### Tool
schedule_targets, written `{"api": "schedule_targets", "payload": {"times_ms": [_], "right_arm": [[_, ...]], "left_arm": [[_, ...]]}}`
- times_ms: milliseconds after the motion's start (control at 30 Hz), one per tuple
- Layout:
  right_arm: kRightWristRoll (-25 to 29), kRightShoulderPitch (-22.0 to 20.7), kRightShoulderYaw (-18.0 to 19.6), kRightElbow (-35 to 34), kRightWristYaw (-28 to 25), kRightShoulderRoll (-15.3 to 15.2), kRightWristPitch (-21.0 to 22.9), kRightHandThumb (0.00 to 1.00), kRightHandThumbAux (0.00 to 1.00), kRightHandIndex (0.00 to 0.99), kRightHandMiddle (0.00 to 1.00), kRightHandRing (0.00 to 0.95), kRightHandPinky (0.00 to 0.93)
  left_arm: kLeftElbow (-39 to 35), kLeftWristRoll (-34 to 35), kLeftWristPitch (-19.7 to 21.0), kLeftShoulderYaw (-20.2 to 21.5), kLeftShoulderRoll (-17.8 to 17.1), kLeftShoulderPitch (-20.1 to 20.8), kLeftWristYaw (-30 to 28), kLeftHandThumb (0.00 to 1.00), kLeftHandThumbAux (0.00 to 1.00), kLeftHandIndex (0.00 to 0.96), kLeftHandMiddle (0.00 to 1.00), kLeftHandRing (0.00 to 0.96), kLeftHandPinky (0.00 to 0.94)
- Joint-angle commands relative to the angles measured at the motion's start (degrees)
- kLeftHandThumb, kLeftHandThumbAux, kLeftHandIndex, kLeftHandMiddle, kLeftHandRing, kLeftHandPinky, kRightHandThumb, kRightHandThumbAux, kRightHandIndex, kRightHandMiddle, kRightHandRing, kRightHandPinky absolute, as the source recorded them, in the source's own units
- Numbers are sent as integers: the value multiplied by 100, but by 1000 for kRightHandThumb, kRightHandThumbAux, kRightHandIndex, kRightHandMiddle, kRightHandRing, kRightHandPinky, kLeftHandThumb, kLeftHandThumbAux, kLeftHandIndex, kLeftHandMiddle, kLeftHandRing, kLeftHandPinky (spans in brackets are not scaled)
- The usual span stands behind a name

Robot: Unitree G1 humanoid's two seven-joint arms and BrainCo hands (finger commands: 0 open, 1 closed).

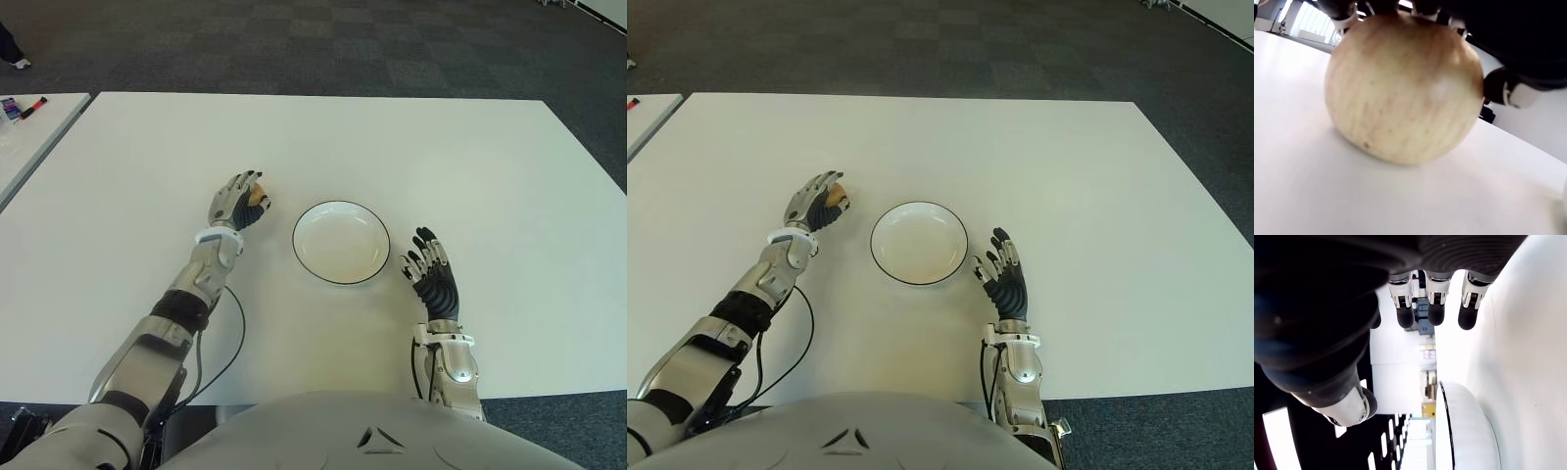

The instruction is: Put the apples into the plate.

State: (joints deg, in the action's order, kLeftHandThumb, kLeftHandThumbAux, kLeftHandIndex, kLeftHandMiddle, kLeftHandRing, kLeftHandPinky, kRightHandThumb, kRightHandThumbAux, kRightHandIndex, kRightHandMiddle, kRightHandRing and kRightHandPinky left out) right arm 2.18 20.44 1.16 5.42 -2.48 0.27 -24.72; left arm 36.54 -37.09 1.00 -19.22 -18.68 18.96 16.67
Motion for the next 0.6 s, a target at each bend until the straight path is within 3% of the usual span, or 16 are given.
{"api": "schedule_targets", "payload": {"times_ms": [33, 600], "right_arm": [[-21, 26, -6, -1, 16, 15, 71, 392, 758, 0, 41, 43, 111], [-35, 44, 3, -47, 60, 16, 126, 396, 752, 0, 41, 45, 111]], "left_arm": [[233, 6, 126, -60, 26, -142, -65, 631, 454, 0, 57, 74, 159], [369, 88, -14, -57, 38, -101, -162, 597, 415, 0, 36, 54, 132]]}}
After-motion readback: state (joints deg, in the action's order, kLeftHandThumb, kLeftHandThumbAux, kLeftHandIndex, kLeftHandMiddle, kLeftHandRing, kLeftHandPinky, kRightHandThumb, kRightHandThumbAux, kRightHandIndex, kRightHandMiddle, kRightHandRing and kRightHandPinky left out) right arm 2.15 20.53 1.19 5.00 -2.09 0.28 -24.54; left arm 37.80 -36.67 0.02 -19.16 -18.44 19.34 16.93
